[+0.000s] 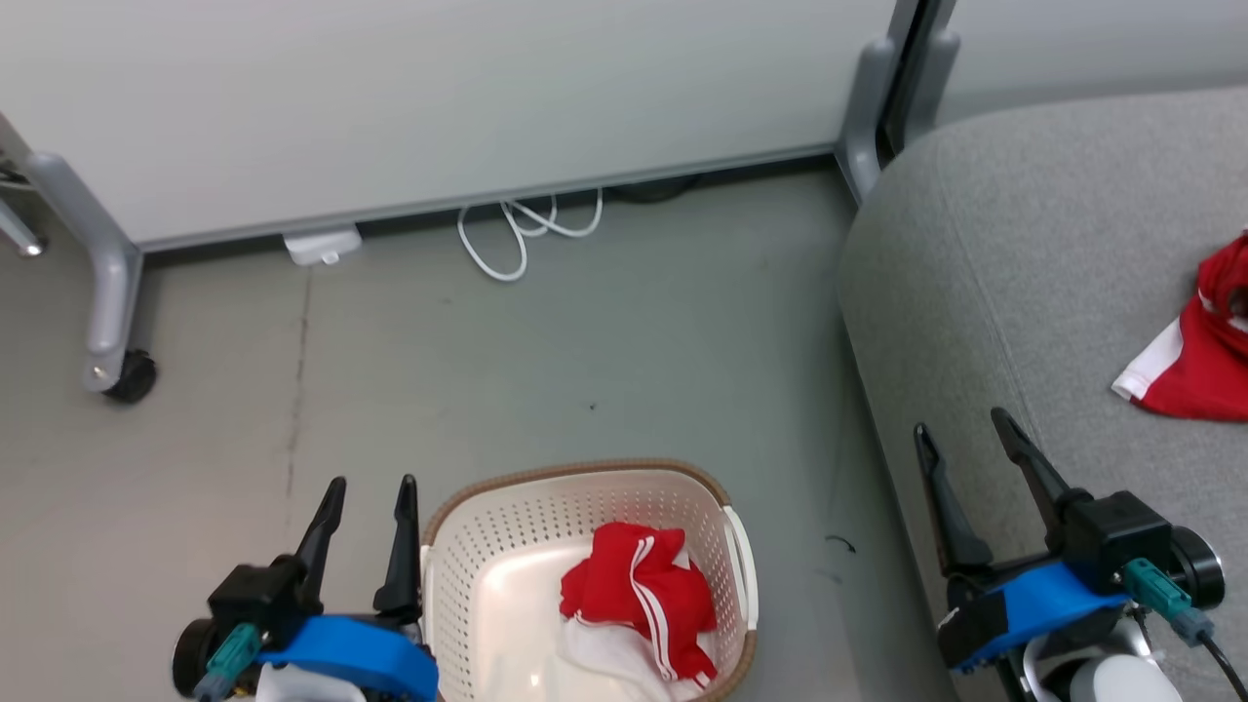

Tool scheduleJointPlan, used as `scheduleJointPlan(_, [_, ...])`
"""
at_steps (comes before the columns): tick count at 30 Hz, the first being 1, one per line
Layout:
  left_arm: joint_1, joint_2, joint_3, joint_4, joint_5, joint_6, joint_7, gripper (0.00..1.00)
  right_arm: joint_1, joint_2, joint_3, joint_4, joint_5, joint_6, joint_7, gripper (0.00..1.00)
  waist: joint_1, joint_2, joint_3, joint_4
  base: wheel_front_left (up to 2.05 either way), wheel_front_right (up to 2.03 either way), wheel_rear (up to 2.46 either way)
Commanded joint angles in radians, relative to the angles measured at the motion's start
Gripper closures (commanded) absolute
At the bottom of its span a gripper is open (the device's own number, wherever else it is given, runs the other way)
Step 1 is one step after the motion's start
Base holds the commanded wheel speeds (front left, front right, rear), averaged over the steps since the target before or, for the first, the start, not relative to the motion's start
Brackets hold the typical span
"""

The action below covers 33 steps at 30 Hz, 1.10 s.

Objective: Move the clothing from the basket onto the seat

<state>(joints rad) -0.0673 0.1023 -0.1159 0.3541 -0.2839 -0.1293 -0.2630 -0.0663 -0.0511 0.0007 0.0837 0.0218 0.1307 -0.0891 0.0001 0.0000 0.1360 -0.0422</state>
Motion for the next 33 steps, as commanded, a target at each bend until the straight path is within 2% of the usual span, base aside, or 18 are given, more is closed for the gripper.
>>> scheduleJointPlan(1, [-0.044, 0.010, -0.022, 0.027, -0.010, -0.001, -0.002, 0.00, -0.026, 0.001, 0.007, -0.012, 0.007, 0.000, -0.005, 0.00, -0.0001, 0.0000, 0.067, -0.028, 0.00, 0.00, 0.00])
scheduleJointPlan(14, [-0.315, 0.022, -0.208, 0.319, -0.062, -0.001, -0.003, 0.00, -0.136, 0.001, 0.045, -0.033, 0.007, 0.000, -0.041, 0.00, -0.0001, 0.0000, 0.342, -0.111, 0.00, 0.00, 0.00])
scheduleJointPlan(19, [-0.405, 0.029, -0.296, 0.441, -0.122, -0.001, 0.002, 0.00, -0.167, 0.001, 0.066, -0.030, 0.026, 0.000, -0.060, 0.00, -0.0001, 0.0000, 0.435, -0.150, 0.00, 0.00, 0.00])
scheduleJointPlan(33, [-0.576, 0.077, -0.502, 0.618, -0.268, -0.001, 0.050, 0.00, -0.217, 0.001, 0.115, -0.010, 0.075, 0.000, -0.121, 0.00, -0.0001, 0.0000, 0.620, -0.244, 0.00, 0.00, 0.00])
